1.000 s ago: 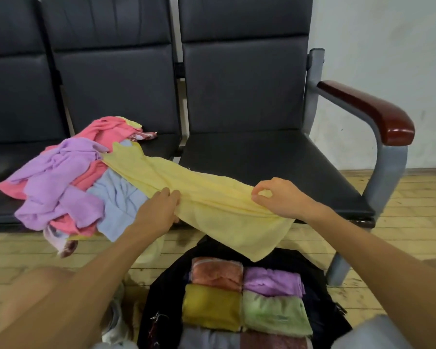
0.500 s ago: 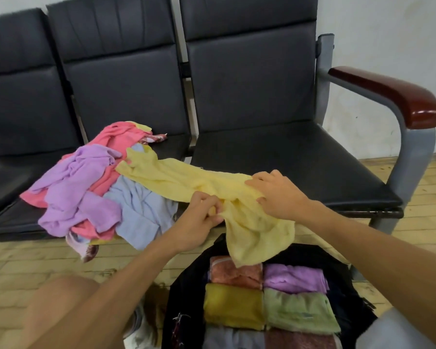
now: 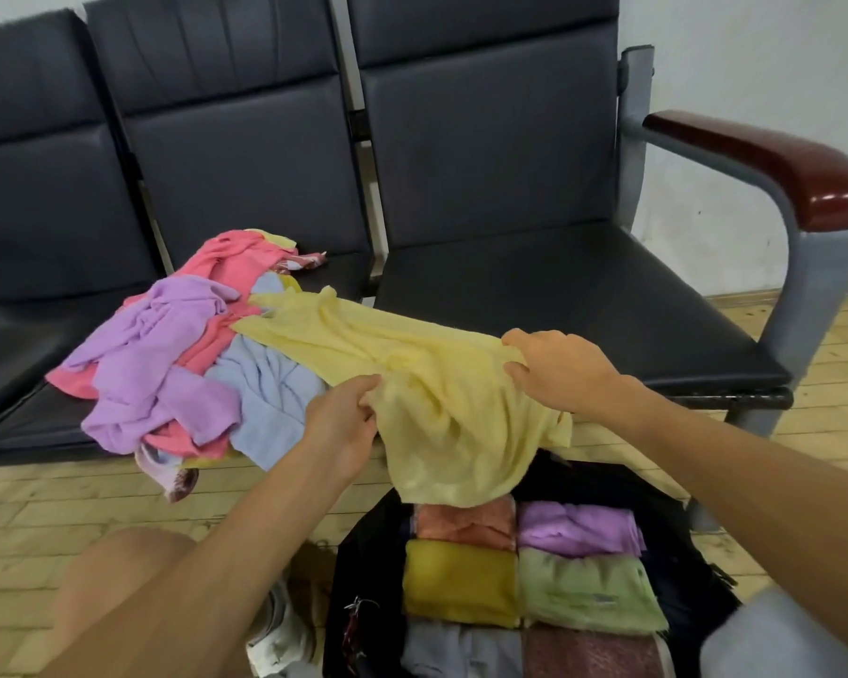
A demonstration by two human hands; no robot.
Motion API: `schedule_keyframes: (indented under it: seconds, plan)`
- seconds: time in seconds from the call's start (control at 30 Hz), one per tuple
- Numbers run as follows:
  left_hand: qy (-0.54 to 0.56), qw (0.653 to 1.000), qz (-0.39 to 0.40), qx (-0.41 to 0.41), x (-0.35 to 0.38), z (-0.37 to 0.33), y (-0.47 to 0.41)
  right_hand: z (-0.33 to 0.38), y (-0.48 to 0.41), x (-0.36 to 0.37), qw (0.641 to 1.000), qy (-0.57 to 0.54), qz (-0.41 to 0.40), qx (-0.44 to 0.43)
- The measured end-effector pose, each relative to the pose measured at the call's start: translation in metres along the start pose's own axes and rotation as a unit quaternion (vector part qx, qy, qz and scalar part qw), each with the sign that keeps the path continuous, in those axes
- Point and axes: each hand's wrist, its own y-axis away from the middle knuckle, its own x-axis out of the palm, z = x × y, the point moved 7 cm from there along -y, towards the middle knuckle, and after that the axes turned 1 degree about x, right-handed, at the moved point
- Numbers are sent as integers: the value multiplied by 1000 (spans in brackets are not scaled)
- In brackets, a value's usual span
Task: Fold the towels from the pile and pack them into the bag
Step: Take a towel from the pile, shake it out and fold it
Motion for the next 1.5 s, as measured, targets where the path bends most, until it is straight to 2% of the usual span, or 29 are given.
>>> schedule_keyframes:
  seconds: [0.13,0.27,0.4,0.57,0.7,0.83,1.1,1.2,1.27,1.43,1.5]
  plan:
    - [49,996,-57,-46,-17,10,-6,-5,0,3,999,8,7,31]
    - [52,995,-25,-75,-10,14,-2,-6,-3,-2,999,-3,-11,51]
    - [22,997,-30,-70,-7,11,4,-11,-1,-8,997,-13,-22,79]
    - [-54,998,-6,-19,-11,0,13,-4,1,-3,998,-53,-18,15]
    - [-100,995,13,12,-11,-6,18,1,-2,1,993,-114,-16,22]
    - [-122,992,22,27,-8,-7,19,5,-9,6,994,-101,8,38]
    - [-136,990,18,39,-9,-6,13,4,-11,-1,986,-158,-26,47]
    - [-145,989,17,38,-9,-5,13,10,-10,12,993,-111,-8,29]
    - [-148,988,14,39,-10,-5,12,14,-11,13,994,-103,-24,22]
    - [-156,987,-29,21,-19,-2,7,23,-15,13,990,-133,-27,27]
    - [-158,987,-37,15,-20,-3,6,15,-17,10,974,-213,-39,68]
